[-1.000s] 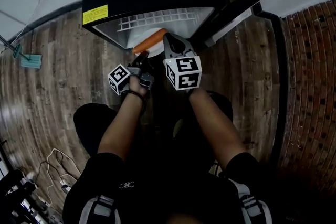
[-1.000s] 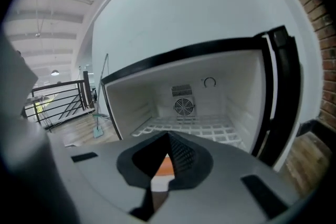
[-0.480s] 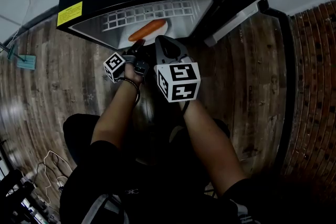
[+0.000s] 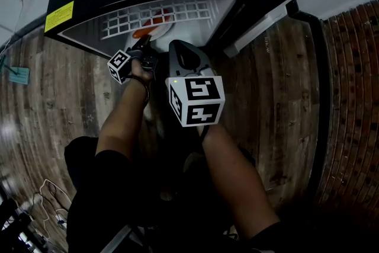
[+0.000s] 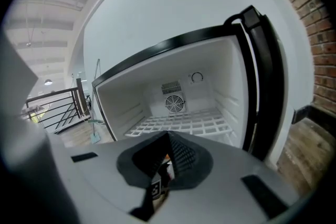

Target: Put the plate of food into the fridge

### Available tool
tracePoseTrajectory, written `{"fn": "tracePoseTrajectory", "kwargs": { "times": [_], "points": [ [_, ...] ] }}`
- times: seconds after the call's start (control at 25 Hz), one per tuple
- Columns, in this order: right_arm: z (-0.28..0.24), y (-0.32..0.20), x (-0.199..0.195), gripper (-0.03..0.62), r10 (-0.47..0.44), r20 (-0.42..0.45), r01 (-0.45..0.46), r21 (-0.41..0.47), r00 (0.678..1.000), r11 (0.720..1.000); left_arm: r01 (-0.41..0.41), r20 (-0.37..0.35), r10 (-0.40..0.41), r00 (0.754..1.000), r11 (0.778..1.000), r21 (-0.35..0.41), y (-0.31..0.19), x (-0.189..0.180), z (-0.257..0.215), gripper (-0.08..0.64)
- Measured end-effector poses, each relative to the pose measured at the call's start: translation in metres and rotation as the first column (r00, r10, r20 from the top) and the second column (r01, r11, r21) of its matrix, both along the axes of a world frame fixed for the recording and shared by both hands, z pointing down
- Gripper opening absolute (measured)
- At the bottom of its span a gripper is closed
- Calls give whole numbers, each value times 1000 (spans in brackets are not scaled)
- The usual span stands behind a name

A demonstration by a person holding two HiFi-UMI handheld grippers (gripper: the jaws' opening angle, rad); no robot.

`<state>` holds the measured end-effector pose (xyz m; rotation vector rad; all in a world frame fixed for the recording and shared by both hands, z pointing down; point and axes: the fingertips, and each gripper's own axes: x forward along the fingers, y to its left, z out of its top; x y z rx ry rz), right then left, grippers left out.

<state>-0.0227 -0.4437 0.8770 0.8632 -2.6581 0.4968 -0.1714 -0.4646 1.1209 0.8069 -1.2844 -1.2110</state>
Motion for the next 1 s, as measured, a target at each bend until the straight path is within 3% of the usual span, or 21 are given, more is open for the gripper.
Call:
{"fn": "tracePoseTrajectory", "kwargs": {
  "times": [0.36,0.48,0.56,0.64,0.72,0.8,0.92,1.0],
  "points": [
    [1,0,2,14,-7,-40,8,41,999,999,15,3,-15,1000,997,-74,-17,3,20,49],
    [-1,-1,-1,13,-12,-30,13,40,999,999,5,48,1,999,991,-131,-18,-1,23,48],
    [-3,1,-5,14,-19,-24,20,43,1000,999,-30,123,54,991,983,-182,-19,-1,23,48],
    [-9,2,-6,14,-25,-14,26,62,1000,998,-82,242,136,961,972,-222,-22,0,20,61],
    [-18,4,-7,14,-33,4,32,94,999,995,-125,343,213,915,957,-261,-23,2,17,93],
    [-22,3,-7,14,-34,18,32,105,999,994,-150,407,275,871,938,-313,-23,3,19,180],
    [-22,2,-7,14,-31,20,29,105,999,994,-166,463,365,808,894,-415,-22,8,23,199],
    [-23,2,-7,13,-34,15,32,113,999,993,-165,491,437,754,849,-502,-21,10,25,222]
  ]
}}
